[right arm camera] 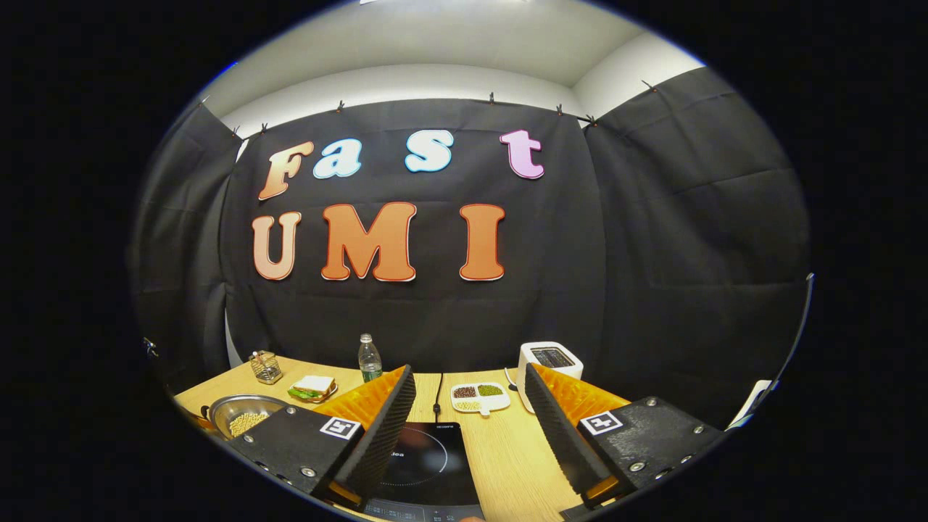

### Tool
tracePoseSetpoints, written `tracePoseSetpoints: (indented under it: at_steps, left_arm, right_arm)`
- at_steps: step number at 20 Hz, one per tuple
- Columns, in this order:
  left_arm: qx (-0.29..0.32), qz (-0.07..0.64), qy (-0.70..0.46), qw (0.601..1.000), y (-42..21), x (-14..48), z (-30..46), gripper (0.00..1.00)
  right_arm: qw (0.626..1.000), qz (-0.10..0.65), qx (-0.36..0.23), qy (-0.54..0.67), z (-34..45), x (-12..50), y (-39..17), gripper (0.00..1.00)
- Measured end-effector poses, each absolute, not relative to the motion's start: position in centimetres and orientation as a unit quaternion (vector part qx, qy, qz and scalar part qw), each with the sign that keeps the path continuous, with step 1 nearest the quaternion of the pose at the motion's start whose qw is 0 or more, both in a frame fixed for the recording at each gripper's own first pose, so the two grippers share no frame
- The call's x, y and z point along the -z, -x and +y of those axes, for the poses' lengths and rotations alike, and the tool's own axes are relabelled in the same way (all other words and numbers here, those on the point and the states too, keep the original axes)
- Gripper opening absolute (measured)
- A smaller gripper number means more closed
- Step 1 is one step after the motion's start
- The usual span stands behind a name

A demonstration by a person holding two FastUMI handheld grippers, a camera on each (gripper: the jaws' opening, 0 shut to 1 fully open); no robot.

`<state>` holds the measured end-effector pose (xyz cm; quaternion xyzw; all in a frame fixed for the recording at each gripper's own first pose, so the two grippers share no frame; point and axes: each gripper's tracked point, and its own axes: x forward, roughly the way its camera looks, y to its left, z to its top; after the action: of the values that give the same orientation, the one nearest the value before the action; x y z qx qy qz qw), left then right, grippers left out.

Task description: First push the handle of the pot to place it horizontally, then grasp the pot with both hands and set it on the induction cooktop.

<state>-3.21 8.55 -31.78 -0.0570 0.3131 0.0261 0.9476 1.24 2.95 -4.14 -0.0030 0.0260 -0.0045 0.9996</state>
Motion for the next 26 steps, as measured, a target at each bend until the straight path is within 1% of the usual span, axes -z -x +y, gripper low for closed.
tracePoseSetpoints:
  at_steps: [13, 26]
  left_arm:
    - [-0.028, 0.316, 0.058, 0.947, 0.1, 31.9, 10.6, 0.02]
    - [-0.029, 0.317, 0.041, 0.947, -2.5, 32.1, 12.0, 0.02]
  right_arm:
    - [0.999, 0.033, 0.013, 0.006, 4.5, 4.5, -2.1, 0.94]
    - [0.998, 0.059, 0.025, 0.014, 5.4, 6.9, -3.7, 0.94]
